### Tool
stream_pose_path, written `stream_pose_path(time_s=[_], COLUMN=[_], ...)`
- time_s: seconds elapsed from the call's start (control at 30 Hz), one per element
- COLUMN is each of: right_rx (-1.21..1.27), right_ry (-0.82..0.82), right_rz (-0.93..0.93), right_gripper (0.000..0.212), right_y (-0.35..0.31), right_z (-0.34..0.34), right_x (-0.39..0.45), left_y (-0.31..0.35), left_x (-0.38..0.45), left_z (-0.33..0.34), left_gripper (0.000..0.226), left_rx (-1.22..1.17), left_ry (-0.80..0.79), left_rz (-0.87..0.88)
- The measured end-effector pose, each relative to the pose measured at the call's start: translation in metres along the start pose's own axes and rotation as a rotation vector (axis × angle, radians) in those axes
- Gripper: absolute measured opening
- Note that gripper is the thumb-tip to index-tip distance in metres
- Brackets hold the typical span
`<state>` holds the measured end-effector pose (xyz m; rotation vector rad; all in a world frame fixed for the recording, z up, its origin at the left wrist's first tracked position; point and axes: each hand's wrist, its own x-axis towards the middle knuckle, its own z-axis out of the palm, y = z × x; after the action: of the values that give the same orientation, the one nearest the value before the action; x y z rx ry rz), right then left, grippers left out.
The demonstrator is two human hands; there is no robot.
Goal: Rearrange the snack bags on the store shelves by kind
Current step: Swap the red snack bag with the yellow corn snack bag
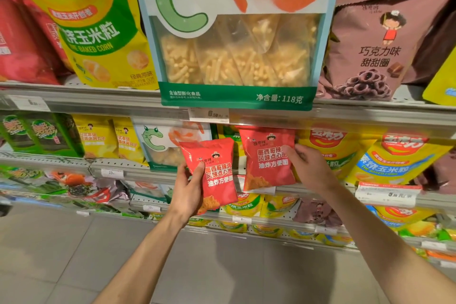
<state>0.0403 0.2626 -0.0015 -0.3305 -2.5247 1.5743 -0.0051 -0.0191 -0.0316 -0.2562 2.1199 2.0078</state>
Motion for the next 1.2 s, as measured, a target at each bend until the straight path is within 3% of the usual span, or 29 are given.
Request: stream_pose_path(time_s=[0.17, 0.27, 0.33, 0.4, 0.5, 0.67, 0.77, 0.9, 1.03, 1.2], right_rx=[0.229, 0.397, 0.51, 0.542, 0.471, 0.423, 0.429, 0.465, 0.42, 0.374], right_ry=[-0.067, -0.075, -0.067, -0.103, -0.164, -0.107, -0.081, -0.091, -0.051, 0.018], right_rz=[0.216, 0.392, 0.452, 0.511, 0.567, 0.497, 0.456, 0.411, 0.342, 0.277], right_gripper=[0.042, 0.056, 0.045, 0.036, 0.045, 0.05, 0.047, 0.023, 0.038, 0.043], right_y=[-0.01, -0.008, -0.013, -0.02, -0.023, -0.028, -0.038, -0.06, -0.083, -0.11], right_z=[0.018, 0.033, 0.04, 0.043, 0.047, 0.052, 0.053, 0.05, 0.052, 0.066], right_x=[-0.006, -0.008, -0.01, -0.014, -0.021, -0.029, -0.038, -0.059, -0.082, -0.114], left_y=[0.003, 0.008, 0.011, 0.017, 0.029, 0.037, 0.043, 0.047, 0.053, 0.065], left_x=[-0.01, -0.015, -0.016, -0.02, -0.032, -0.044, -0.05, -0.06, -0.081, -0.105], left_z=[0.02, 0.034, 0.042, 0.048, 0.054, 0.054, 0.051, 0.04, 0.023, 0.0], left_gripper=[0.037, 0.042, 0.044, 0.048, 0.06, 0.091, 0.078, 0.053, 0.073, 0.079], left_rx=[-0.101, -0.15, -0.151, -0.167, -0.157, -0.147, -0.064, -0.029, -0.03, -0.158], left_ry=[-0.099, -0.13, -0.113, -0.145, -0.256, -0.31, -0.304, -0.288, -0.256, -0.317], left_rz=[-0.089, -0.131, -0.152, -0.171, -0.143, -0.112, -0.08, -0.054, -0.006, 0.039])
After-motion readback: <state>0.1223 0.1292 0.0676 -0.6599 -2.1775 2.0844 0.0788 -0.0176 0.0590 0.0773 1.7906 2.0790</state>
